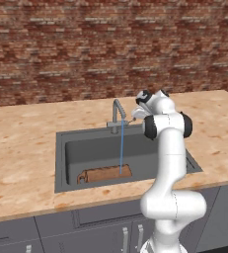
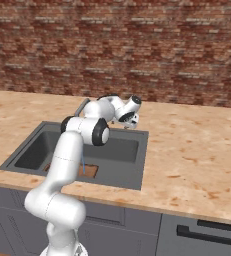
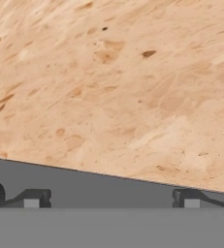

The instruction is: Turn on the sink faucet with hot water and rinse the cutting board for ten seconds, then turn off the faucet. Push the cutting board to reach the water if necessary.

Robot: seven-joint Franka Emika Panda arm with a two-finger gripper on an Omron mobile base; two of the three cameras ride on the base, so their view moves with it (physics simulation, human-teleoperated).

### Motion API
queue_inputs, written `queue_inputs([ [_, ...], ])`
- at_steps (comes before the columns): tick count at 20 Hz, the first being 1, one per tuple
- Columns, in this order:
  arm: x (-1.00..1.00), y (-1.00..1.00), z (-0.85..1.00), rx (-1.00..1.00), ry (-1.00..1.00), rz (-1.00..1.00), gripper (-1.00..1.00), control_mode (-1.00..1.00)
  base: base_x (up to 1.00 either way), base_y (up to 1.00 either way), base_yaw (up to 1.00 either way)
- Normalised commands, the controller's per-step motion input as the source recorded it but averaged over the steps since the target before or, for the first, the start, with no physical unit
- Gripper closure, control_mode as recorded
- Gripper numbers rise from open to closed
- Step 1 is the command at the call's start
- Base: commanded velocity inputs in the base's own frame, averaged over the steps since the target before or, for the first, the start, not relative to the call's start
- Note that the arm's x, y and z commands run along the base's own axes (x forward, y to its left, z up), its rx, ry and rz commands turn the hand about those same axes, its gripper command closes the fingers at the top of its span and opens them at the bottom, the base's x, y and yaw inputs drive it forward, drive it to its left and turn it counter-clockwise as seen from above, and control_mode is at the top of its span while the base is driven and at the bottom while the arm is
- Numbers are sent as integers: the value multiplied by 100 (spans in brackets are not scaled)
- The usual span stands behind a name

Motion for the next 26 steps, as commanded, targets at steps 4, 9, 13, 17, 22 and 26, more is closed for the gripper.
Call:
queue_inputs([
  [4, 0, 0, -1, 0, 0, 0, -100, -100, 0, 0, 0],
  [9, 0, 0, 0, 0, 0, 0, -100, -100, 0, 0, 0],
  [13, 0, 0, 0, 0, 0, 0, -100, -100, 0, 0, 0],
  [17, 0, 0, 0, 0, 0, 0, -100, -100, 0, 0, 0],
  [22, 0, 0, 0, 0, 0, 0, -100, -100, 0, 0, 0],
  [26, 0, 0, 0, 0, 0, 0, -100, -100, 0, 0, 0],
])
